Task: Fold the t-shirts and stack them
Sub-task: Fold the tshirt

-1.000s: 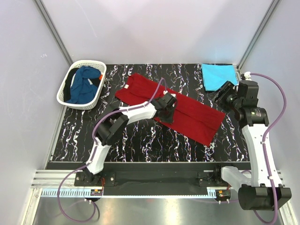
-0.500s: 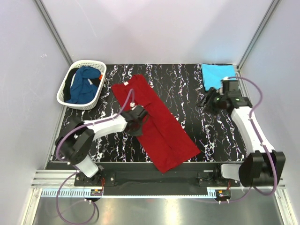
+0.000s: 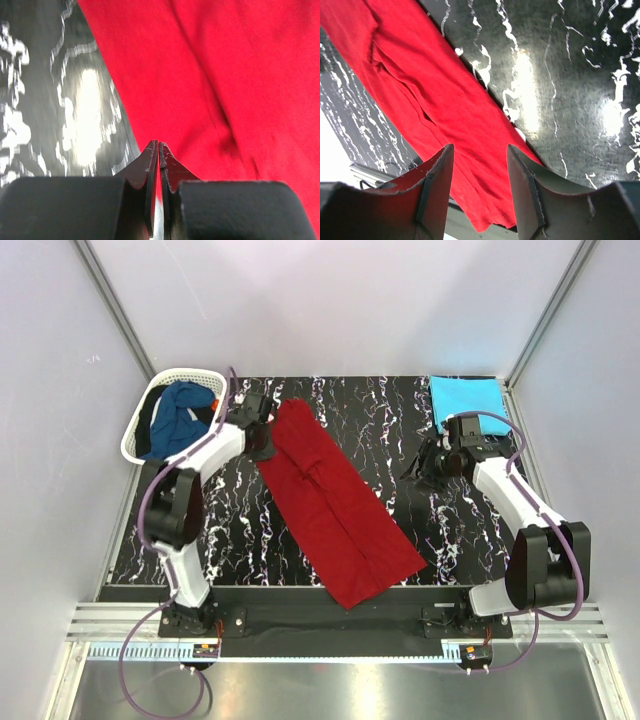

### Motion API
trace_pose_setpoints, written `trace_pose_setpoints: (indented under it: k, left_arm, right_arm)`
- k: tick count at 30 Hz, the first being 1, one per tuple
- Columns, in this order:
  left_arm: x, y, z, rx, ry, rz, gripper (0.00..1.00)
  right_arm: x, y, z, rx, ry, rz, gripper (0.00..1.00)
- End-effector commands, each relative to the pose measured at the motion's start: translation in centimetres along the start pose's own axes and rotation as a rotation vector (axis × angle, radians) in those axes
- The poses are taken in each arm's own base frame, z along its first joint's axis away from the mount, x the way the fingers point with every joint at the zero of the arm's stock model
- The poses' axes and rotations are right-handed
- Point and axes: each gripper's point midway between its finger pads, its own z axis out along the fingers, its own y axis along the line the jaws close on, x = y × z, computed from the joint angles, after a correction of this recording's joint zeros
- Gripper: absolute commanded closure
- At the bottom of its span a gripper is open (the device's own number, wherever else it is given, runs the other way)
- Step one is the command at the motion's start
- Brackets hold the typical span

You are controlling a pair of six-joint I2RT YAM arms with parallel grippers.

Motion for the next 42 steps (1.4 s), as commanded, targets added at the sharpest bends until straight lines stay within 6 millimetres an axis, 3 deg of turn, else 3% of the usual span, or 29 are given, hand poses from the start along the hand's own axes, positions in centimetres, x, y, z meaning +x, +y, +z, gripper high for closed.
trace_pose_setpoints:
  k: [1, 4, 7, 10, 11, 12, 14, 15, 17, 18, 19, 20, 21, 22, 24, 26, 27, 28, 29, 30, 31, 32, 33, 34, 35, 36, 38, 40, 42]
  left_arm:
    - [-0.6, 0.2, 2.7, -0.026, 0.049, 0.044, 0.92]
    - [-1.0, -0.4, 5.6, -0.035, 0.086, 0.057, 0.92]
    - [-2.4, -0.7, 6.9, -0.039, 0.087, 0.051, 0.91]
    - [-2.3, -0.6, 10.0, -0.042, 0.135, 0.041, 0.9]
    - [-2.5, -1.0, 10.5, -0.017, 0.145, 0.038, 0.89]
    - [-4.3, -1.7, 10.5, 0.011, 0.115, 0.033, 0.89]
    - [-4.5, -2.7, 12.2, 0.049, 0.13, 0.044, 0.88]
    - [-6.7, -3.8, 11.8, 0.082, 0.084, 0.05, 0.87]
    - [-6.8, -4.9, 13.6, 0.124, 0.099, 0.051, 0.84]
    - [-9.2, -5.9, 13.3, 0.158, 0.045, 0.041, 0.83]
    - [-8.8, -6.0, 14.9, 0.167, 0.062, 0.033, 0.82]
    - [-9.2, -6.8, 15.1, 0.217, 0.061, 0.028, 0.82]
    - [-11.4, -8.3, 14.7, 0.275, 0.003, 0.031, 0.81]
    - [-11.1, -9.2, 15.7, 0.328, 0.005, 0.039, 0.81]
    - [-11.8, -12.5, 14.6, 0.514, -0.019, 0.081, 0.8]
    - [-12.8, -13.7, 12.2, 0.575, -0.055, 0.134, 0.8]
    - [-12.3, -13.9, 11.7, 0.577, -0.052, 0.154, 0.78]
    - [-14.1, -14.3, 8.1, 0.597, -0.112, 0.175, 0.77]
    - [-14.6, -14.2, 6.7, 0.591, -0.141, 0.187, 0.76]
    - [-13.6, -13.3, 6.5, 0.566, -0.125, 0.183, 0.76]
    - [-15.7, -13.5, 2.1, 0.581, -0.207, 0.194, 0.74]
    - [-16.2, -12.9, 0.7, 0.558, -0.233, 0.192, 0.73]
    - [-15.0, -12.1, 0.4, 0.536, -0.208, 0.182, 0.72]
    - [-16.0, -11.8, -3.5, 0.543, -0.264, 0.175, 0.66]
    - [-15.7, -11.0, -4.5, 0.511, -0.275, 0.163, 0.64]
    - [-13.9, -10.1, -6.5, 0.481, -0.261, 0.163, 0.63]
    - [-11.5, -8.9, -8.0, 0.411, -0.254, 0.194, 0.6]
    - [-6.6, -8.2, -9.7, 0.397, -0.197, 0.207, 0.58]
    - [-1.2, -7.7, -10.6, 0.426, -0.114, 0.187, 0.56]
  right_arm:
    - [-2.8, 3.0, -1.5, -0.093, -0.101, -0.053, 0.46]
    - [-4.3, 3.8, -1.5, -0.109, -0.142, -0.052, 0.46]
    - [-5.5, 4.2, -1.2, -0.108, -0.173, -0.038, 0.46]
    - [-6.7, 4.9, -1.1, -0.132, -0.208, -0.024, 0.46]
    - [-6.9, 5.1, -0.9, -0.135, -0.213, -0.013, 0.46]
    - [-7.1, 4.9, -0.6, -0.126, -0.212, -0.004, 0.46]
    - [-7.8, 4.8, -0.4, -0.113, -0.233, 0.004, 0.46]
    - [-8.1, 4.6, 0.1, -0.099, -0.235, 0.008, 0.46]
    - [-9.1, 4.8, 0.2, -0.098, -0.259, 0.0, 0.46]
    - [-9.3, 4.6, 0.8, -0.093, -0.254, 0.003, 0.46]
    - [-9.9, 5.0, 0.9, -0.104, -0.269, -0.004, 0.46]
    - [-10.1, 5.1, 1.3, -0.108, -0.265, -0.005, 0.45]
    - [-10.1, 4.7, 2.2, -0.098, -0.246, 0.001, 0.46]
    - [-10.3, 5.0, 2.5, -0.106, -0.242, -0.005, 0.45]
    - [-9.9, 4.8, 3.7, -0.116, -0.198, -0.007, 0.46]
    - [-9.3, 4.9, 4.1, -0.132, -0.168, -0.011, 0.45]
    - [-9.1, 4.7, 4.2, -0.129, -0.159, -0.004, 0.45]
    - [-8.6, 4.3, 4.3, -0.12, -0.152, 0.002, 0.45]
    - [-8.5, 4.1, 4.1, -0.112, -0.16, 0.01, 0.45]
    - [-8.1, 3.9, 4.0, -0.105, -0.156, 0.01, 0.45]
    - [-7.1, 3.1, 4.2, -0.078, -0.124, 0.026, 0.45]
    - [-6.5, 2.6, 4.1, -0.057, -0.112, 0.04, 0.45]
    - [-5.9, 2.2, 3.8, -0.046, -0.1, 0.052, 0.45]
    - [-4.9, 1.8, 3.7, -0.031, -0.07, 0.064, 0.46]
    - [-3.4, 0.6, 3.9, 0.002, -0.039, 0.081, 0.47]
    - [-2.5, 0.5, 3.5, 0.009, -0.032, 0.079, 0.47]
    - [0.4, -1.6, 3.5, 0.057, 0.029, 0.102, 0.47]
    - [3.0, -2.6, 3.1, 0.062, 0.069, 0.117, 0.47]
    - [4.6, -2.2, 2.7, 0.031, 0.105, 0.124, 0.48]
